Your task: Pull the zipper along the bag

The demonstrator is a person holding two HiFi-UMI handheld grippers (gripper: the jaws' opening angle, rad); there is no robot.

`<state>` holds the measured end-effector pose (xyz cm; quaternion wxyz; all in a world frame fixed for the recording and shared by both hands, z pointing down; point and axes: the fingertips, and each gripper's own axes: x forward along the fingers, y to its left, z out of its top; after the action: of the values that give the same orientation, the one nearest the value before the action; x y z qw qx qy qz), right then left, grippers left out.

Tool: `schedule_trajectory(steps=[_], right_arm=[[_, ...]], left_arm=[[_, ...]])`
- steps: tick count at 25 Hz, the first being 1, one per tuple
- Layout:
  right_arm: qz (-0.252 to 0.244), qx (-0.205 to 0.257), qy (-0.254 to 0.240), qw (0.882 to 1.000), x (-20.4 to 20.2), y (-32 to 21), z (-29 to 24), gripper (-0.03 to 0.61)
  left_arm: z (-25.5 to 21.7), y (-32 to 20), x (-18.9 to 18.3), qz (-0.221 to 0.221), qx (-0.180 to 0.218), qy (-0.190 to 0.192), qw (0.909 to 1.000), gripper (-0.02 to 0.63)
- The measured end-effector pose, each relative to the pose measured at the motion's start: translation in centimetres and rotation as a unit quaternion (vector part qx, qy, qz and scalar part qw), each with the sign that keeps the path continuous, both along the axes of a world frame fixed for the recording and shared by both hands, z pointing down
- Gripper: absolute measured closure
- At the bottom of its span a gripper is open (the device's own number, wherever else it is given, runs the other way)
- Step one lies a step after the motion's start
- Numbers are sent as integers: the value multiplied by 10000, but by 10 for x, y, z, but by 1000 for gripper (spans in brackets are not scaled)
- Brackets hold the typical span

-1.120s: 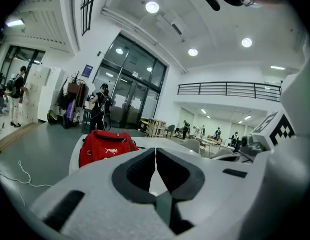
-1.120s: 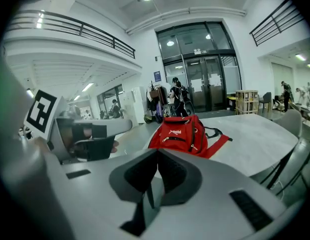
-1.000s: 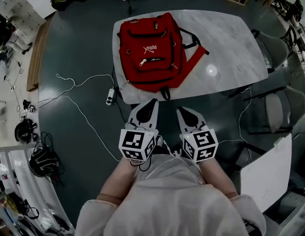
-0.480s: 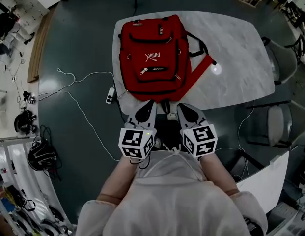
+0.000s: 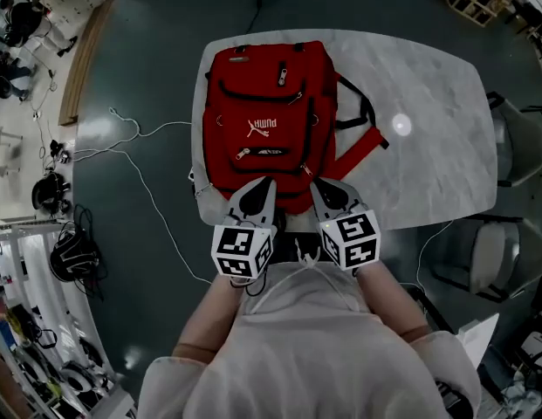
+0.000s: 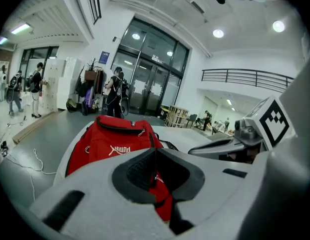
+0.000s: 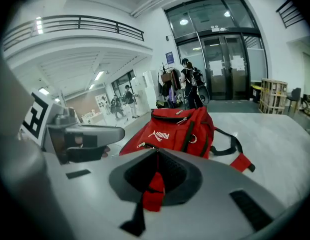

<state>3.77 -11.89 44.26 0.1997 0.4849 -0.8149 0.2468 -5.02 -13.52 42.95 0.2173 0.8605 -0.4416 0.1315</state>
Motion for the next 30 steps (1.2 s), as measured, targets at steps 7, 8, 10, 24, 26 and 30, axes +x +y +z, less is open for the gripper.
schedule_trajectory(steps=[7, 8, 10, 24, 26, 30], right_arm=[[-574, -669, 130, 9960, 8, -15, 55, 551], [-683, -738, 180, 9948, 8, -16, 62, 551], [-913, -852, 270, 9918, 5, -19, 75, 550], [-1759, -1388, 1219, 9669, -6, -33, 139, 538], [-1807, -1481, 1205, 9648, -6, -34, 144, 525], [-2012, -1542, 1255, 9592, -10, -35, 150, 525]], left_arm=[[49, -14, 18, -182, -566, -180, 9981, 590], [58, -15, 20, -204, -658, -221, 9974, 590], [75, -17, 22, -237, -830, -305, 9958, 589], [156, -30, 46, -69, -1699, -500, 9842, 590], [161, -30, 49, -24, -1784, -514, 9826, 590], [171, -29, 55, 103, -1821, -680, 9809, 590]])
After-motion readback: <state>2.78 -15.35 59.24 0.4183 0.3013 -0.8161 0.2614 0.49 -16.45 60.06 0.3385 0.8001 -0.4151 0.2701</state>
